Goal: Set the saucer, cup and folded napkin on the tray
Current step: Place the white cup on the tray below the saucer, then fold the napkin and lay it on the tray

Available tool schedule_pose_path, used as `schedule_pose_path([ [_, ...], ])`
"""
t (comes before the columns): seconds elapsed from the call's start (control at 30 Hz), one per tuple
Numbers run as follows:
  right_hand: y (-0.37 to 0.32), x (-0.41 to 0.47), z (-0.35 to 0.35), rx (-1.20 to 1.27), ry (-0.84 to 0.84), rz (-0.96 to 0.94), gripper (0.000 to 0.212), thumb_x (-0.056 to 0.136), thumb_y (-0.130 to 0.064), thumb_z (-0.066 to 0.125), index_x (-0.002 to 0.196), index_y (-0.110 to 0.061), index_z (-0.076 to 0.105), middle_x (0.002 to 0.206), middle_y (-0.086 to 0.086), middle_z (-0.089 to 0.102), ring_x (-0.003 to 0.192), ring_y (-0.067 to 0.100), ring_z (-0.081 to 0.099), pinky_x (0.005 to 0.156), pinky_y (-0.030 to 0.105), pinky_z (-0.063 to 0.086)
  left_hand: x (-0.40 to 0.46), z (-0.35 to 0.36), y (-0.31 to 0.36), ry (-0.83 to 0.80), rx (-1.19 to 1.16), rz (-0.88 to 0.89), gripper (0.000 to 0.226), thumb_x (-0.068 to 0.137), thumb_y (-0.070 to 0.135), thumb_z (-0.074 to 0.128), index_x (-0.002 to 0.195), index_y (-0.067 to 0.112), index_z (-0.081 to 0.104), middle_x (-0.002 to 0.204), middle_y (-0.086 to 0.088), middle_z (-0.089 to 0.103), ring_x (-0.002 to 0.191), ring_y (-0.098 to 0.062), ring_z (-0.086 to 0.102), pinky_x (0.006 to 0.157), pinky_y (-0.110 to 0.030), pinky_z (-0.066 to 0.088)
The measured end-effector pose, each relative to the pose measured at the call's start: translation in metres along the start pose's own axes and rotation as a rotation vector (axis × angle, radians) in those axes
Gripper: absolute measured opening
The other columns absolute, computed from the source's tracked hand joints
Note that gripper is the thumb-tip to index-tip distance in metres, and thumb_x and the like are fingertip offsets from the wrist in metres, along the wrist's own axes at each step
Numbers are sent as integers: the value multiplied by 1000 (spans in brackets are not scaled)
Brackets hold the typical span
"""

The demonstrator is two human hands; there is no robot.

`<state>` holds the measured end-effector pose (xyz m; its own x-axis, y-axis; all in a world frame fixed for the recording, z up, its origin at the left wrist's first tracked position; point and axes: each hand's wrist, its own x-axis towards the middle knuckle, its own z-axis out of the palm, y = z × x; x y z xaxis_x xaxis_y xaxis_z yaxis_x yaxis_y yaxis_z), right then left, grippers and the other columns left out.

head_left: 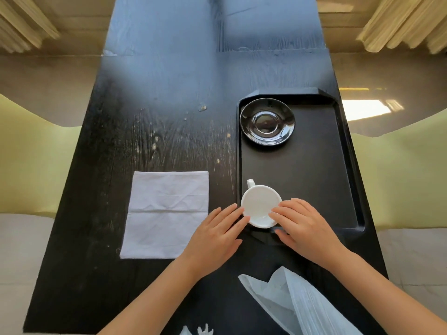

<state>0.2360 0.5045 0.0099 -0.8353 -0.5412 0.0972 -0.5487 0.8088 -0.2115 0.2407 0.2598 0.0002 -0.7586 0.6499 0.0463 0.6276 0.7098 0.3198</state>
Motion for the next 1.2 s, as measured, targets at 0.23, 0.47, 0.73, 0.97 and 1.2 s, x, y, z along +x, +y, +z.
schedule_pose_path([
  [0.23, -96, 28, -14, 42, 136, 361, 39, 69, -10, 80, 106, -5, 68, 104, 11, 71, 98, 29, 65, 88, 43, 51, -73, -40, -42, -16, 21, -277, 53, 70, 25, 81, 118, 13, 64, 123, -10, 65, 113, -29, 61, 96, -45, 41],
  [0.47, -215, 56, 44, 61, -28, 424, 54, 61, -13, 84, 112, -7, 67, 115, 13, 69, 104, 30, 65, 85, 42, 55, -142, -46, -89, -150, 93, -420, 53, 85, 29, 68, 133, 15, 51, 139, -10, 52, 129, -28, 47, 108, -47, 33],
  [0.73, -213, 63, 95, -59, -272, 314, 64, 42, 0, 87, 103, -5, 70, 111, 18, 70, 101, 33, 67, 72, 38, 60, -152, -18, -120, -378, 212, -308, 59, 79, 25, 71, 133, 15, 49, 143, -14, 45, 132, -27, 42, 106, -42, 37],
  [0.97, -188, 61, 91, -141, -159, 27, 41, 49, 9, 83, 87, -2, 73, 101, 19, 73, 90, 32, 70, 56, 33, 59, -157, -27, -138, -359, 351, -50, 67, 41, 6, 91, 104, 4, 69, 111, -22, 69, 99, -33, 67, 74, -38, 59],
  [1.2, -179, 57, 91, -79, -94, -13, 20, 61, 6, 81, 73, -4, 69, 101, 17, 74, 98, 31, 69, 70, 36, 61, -168, -29, -152, -298, 213, -26, 47, 45, -3, 89, 89, -2, 73, 104, -19, 72, 97, -32, 69, 70, -37, 61],
])
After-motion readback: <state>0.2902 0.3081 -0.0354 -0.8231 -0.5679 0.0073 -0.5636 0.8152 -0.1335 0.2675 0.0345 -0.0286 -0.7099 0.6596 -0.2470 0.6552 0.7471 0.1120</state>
